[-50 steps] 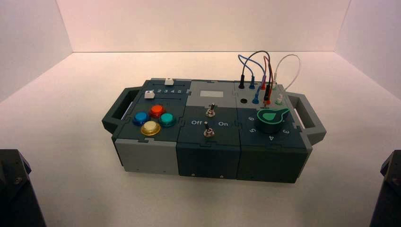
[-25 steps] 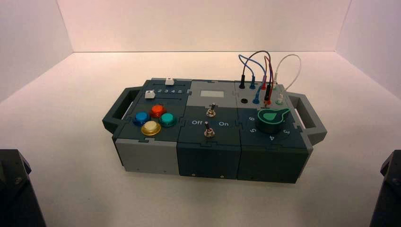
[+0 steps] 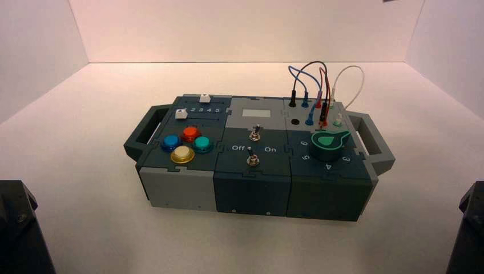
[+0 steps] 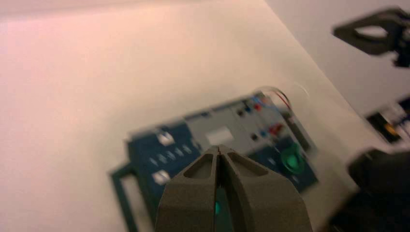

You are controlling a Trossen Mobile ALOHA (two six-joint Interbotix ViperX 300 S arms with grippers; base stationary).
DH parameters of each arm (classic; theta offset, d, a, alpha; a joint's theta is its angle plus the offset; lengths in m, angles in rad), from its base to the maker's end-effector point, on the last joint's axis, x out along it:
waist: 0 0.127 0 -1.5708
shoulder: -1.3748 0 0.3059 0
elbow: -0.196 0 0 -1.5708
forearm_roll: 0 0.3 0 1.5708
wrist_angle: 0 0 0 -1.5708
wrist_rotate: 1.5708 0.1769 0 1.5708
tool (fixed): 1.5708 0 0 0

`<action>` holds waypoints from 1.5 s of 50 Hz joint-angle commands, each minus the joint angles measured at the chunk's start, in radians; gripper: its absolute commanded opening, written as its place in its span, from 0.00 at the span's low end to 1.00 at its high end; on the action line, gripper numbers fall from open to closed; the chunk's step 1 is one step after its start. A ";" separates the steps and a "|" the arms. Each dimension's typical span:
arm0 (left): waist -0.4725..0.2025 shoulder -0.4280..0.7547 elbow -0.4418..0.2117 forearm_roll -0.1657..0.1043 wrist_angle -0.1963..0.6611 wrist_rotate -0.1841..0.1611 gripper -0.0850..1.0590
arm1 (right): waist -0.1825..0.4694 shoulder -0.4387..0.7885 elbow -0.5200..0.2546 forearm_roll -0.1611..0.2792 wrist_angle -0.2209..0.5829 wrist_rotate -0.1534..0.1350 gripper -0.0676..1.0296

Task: Pull the red wire.

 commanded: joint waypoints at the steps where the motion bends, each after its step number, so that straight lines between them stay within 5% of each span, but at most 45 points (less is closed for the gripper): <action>1: -0.055 0.043 -0.037 -0.018 -0.002 -0.015 0.05 | 0.035 0.005 -0.054 0.002 0.051 -0.003 0.04; 11: -0.156 0.117 -0.064 -0.018 0.002 -0.094 0.05 | 0.048 0.000 -0.072 0.005 0.178 -0.025 0.04; 20: -0.239 0.202 -0.109 -0.018 0.003 -0.123 0.05 | 0.058 -0.014 -0.067 0.026 0.256 -0.025 0.04; 44: -0.287 0.325 -0.144 -0.015 0.003 -0.124 0.05 | 0.150 -0.041 -0.074 0.060 0.463 -0.029 0.04; 59: -0.287 0.331 -0.149 -0.009 0.003 -0.120 0.05 | 0.189 -0.043 -0.069 0.060 0.515 -0.051 0.15; 75: -0.287 0.347 -0.150 -0.009 0.005 -0.117 0.05 | 0.265 -0.031 -0.075 0.064 0.551 -0.066 0.15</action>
